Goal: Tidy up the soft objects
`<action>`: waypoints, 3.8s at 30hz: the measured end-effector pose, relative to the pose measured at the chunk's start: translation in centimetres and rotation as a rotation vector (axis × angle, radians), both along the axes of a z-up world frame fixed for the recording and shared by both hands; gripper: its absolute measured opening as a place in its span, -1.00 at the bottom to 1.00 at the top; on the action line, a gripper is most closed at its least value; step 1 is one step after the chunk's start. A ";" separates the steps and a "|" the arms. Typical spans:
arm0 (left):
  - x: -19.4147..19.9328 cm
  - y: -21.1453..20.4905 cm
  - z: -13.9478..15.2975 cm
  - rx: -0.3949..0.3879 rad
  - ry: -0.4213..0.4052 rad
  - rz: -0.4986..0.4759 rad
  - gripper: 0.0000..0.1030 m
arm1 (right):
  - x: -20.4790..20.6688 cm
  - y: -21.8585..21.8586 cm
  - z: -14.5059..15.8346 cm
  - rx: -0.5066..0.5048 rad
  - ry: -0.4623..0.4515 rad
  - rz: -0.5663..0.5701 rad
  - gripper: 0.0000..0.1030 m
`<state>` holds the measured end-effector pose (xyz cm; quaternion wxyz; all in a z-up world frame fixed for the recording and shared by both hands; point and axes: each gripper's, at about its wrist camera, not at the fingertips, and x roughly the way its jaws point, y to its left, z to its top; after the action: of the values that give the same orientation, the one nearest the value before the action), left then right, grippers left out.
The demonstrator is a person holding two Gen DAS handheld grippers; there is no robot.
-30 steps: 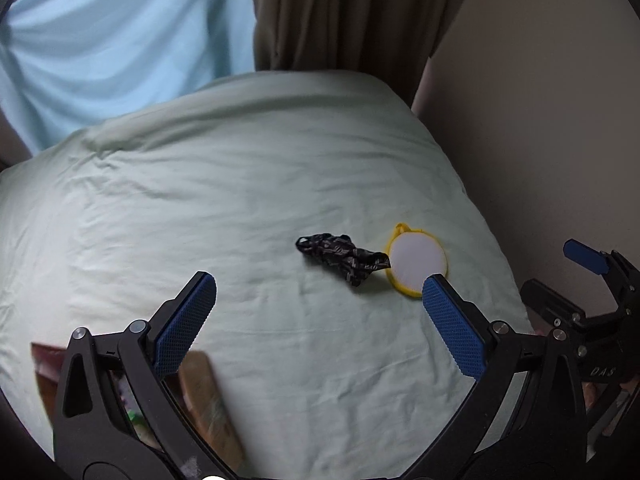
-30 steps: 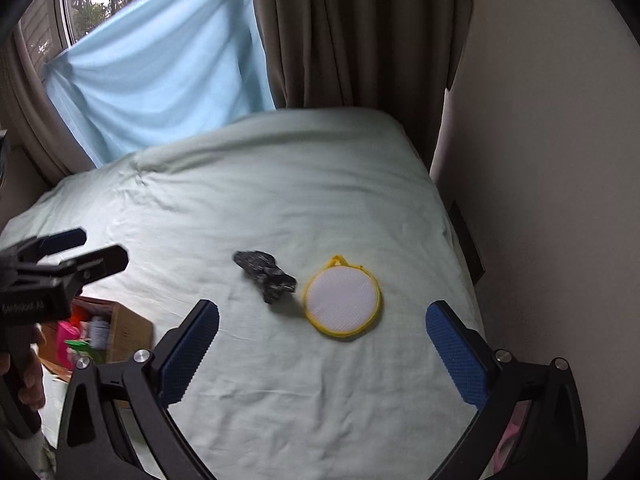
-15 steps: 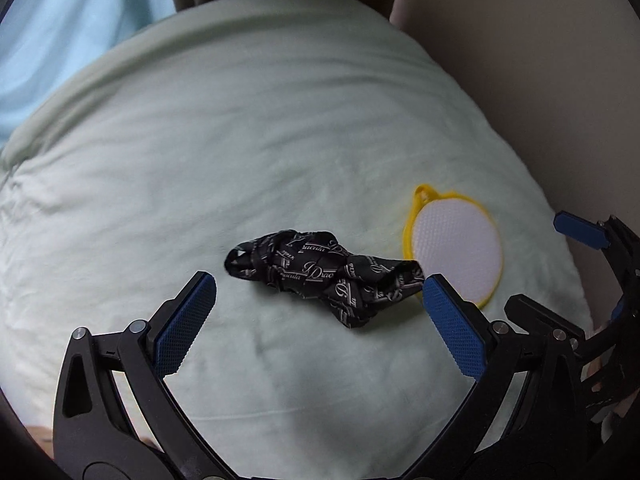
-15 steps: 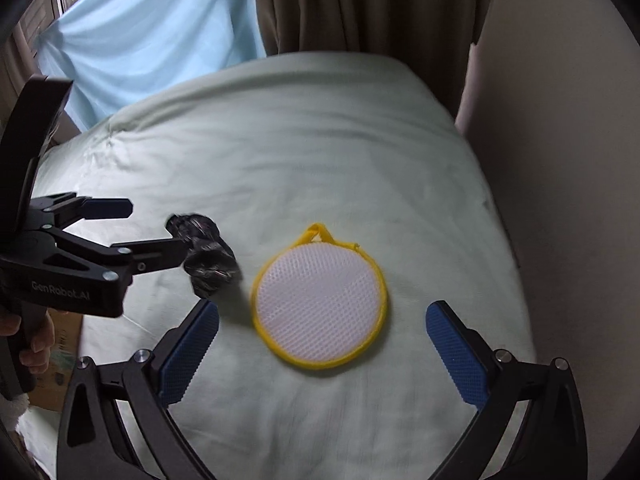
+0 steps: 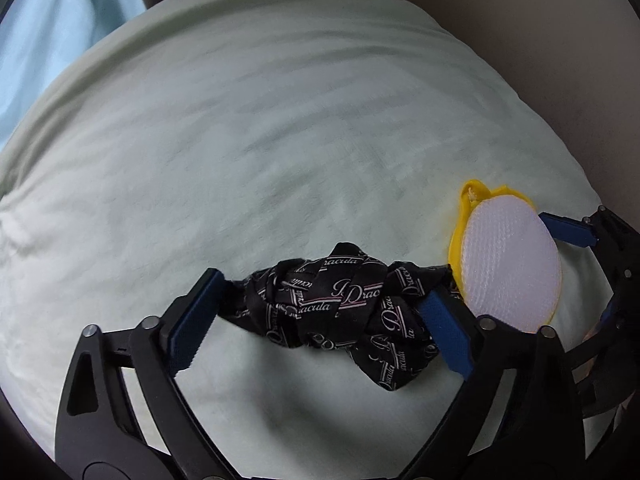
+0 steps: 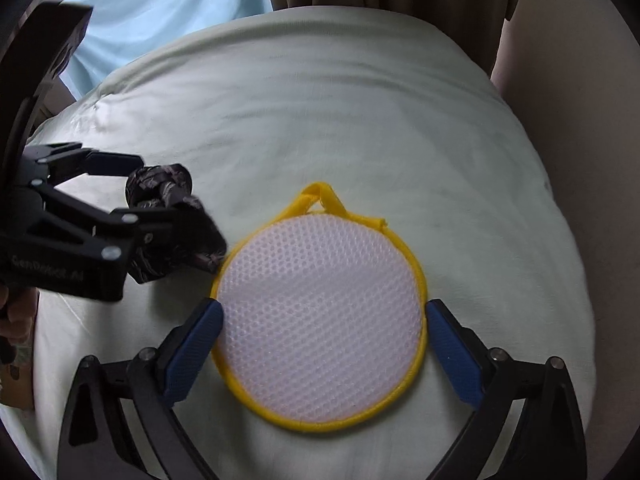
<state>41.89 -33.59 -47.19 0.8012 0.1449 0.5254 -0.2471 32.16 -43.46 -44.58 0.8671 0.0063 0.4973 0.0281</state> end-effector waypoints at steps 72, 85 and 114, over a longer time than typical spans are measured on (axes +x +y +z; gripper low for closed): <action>-22.7 39.7 28.6 -0.065 -0.147 0.492 -0.21 | -15.2 34.5 26.6 0.130 -0.045 0.166 -0.21; -20.2 48.0 19.0 -0.046 0.027 0.438 -0.21 | -12.7 39.2 17.4 0.194 0.143 -0.042 -0.21; -19.6 45.6 13.4 0.062 0.085 0.255 0.99 | -11.5 37.0 12.9 0.199 0.234 -0.182 0.96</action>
<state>22.24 11.99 -33.75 0.7983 0.0910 0.5803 -0.1329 20.67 -6.47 -31.72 0.7973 0.1405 0.5870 -0.0022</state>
